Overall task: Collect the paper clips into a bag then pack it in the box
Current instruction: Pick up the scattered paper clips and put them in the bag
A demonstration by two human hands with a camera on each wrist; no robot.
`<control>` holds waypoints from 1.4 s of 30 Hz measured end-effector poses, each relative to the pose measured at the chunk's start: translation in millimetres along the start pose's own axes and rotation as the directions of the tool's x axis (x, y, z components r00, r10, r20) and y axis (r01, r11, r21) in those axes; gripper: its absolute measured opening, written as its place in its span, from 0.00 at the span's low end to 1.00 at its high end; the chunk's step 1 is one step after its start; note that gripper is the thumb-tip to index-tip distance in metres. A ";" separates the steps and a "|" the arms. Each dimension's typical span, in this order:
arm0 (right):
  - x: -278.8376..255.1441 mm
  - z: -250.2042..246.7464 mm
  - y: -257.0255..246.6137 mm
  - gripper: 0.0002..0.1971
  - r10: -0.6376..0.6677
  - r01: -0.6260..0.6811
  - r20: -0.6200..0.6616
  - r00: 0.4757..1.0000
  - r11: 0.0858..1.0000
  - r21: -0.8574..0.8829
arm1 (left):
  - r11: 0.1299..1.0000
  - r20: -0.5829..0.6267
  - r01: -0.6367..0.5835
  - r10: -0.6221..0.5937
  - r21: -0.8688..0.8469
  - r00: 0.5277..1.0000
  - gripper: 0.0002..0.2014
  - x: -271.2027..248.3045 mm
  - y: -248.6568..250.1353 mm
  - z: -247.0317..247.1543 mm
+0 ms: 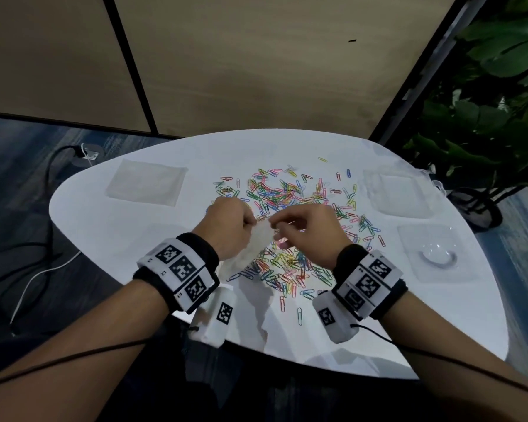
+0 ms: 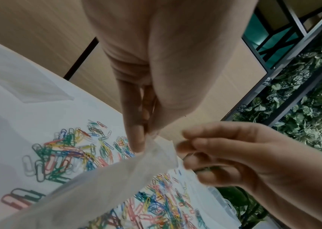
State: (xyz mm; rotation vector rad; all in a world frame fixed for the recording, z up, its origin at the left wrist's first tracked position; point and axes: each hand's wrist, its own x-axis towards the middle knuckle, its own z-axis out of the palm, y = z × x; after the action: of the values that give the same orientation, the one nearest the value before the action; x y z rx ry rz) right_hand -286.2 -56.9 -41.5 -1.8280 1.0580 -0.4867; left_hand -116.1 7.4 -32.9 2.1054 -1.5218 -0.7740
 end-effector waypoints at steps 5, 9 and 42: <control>-23.6 -51.4 66.7 0.34 0.316 -0.231 0.048 0.947 0.779 -0.583 | 0.999 0.025 0.032 -0.033 0.036 0.999 0.15 -5.8 -2.2 -9.0; -62.5 -52.2 125.8 0.63 0.591 -0.296 0.079 0.803 0.511 -0.807 | 0.998 0.026 0.025 -0.027 0.064 0.999 0.14 -11.6 -0.3 -7.8; 5.0 -23.2 80.9 0.07 0.348 -0.358 -0.128 0.929 0.932 -0.064 | 0.993 0.020 0.007 -0.009 0.119 1.000 0.11 -4.8 -18.1 -15.5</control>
State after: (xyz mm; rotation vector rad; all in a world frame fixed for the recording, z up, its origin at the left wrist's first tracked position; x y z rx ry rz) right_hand -336.7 -88.6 -101.2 -1.6468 1.4735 -0.3351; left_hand -94.2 17.7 -31.7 2.1967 -1.6083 -0.7263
